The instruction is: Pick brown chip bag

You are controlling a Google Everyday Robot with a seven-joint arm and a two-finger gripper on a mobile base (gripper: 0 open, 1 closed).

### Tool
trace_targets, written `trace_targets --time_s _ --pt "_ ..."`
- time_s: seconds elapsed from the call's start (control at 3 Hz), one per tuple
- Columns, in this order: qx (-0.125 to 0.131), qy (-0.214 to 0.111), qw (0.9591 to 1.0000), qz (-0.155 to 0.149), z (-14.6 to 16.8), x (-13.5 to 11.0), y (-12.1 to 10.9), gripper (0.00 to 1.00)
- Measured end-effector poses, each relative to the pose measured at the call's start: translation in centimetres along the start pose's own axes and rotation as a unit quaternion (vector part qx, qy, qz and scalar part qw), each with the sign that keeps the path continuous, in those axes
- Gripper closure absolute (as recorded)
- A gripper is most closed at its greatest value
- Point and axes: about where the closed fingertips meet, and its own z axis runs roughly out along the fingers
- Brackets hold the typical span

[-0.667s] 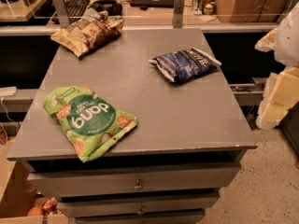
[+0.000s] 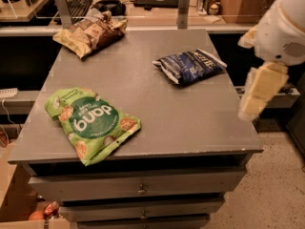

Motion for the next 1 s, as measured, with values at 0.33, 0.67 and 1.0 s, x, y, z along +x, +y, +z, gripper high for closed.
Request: trace_targets --time_s 0.33,0.67,1.0 --pt "0.008 -0.06 0.9976 -0.034 3.1 -5.7 -3.4 0.0" --pt "0.026 -0.122 0.9904 -0.059 5.4 -12.5 -6.9 0.0" --pt "0.059 -0.196 0.9773 -0.054 5.8 -19.1 -9.6 0.0"
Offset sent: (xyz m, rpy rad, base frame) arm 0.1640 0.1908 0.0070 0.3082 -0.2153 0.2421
